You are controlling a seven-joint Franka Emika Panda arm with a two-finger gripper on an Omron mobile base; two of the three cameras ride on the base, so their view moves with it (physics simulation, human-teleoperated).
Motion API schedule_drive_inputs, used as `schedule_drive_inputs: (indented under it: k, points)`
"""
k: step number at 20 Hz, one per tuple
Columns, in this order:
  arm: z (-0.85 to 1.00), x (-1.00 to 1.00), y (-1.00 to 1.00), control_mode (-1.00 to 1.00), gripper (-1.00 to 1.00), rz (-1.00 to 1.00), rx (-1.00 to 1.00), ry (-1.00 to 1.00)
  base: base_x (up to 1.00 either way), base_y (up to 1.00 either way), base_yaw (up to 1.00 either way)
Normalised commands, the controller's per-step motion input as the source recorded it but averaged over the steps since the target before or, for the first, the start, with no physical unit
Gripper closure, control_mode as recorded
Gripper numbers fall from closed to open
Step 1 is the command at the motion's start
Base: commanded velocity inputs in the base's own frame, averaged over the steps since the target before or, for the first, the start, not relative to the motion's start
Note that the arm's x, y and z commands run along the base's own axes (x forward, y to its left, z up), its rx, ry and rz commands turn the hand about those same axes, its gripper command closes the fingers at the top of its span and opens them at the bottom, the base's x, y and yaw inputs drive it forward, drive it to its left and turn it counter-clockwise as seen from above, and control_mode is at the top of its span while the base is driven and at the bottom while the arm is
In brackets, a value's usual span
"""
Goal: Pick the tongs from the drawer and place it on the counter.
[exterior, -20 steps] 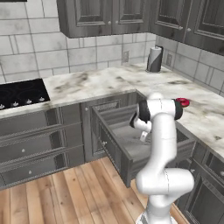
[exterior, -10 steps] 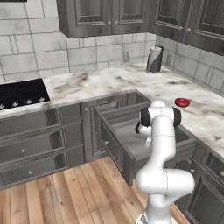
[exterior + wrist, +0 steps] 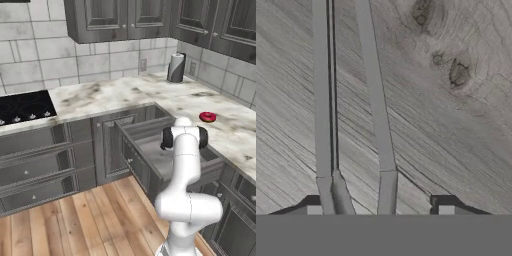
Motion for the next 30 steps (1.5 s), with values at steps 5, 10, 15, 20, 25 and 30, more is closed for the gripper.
schedule_drive_inputs:
  k: [5, 10, 15, 20, 25, 30]
  points:
    - [-0.05, -1.0, 0.57, -1.0, 1.0, 0.04, 0.0, -0.11, 0.0, 0.0, 0.0]
    - [0.83, -0.51, 0.96, -1.0, 1.0, 0.15, -0.04, -0.25, 0.0, 0.0, 0.0]
    - [1.0, -0.06, 0.56, -1.0, 1.0, 0.15, -0.06, -0.43, 0.0, 0.0, 0.0]
    - [1.0, 0.0, -0.26, -1.0, 1.0, 0.01, -0.01, -0.56, 0.0, 0.0, 0.0]
    - [1.0, 0.0, -0.96, -1.0, 1.0, -0.16, 0.03, -0.43, 0.0, 0.0, 0.0]
    - [1.0, 0.0, -1.0, -1.0, 1.0, -0.4, 0.01, -0.03, 0.0, 0.0, 0.0]
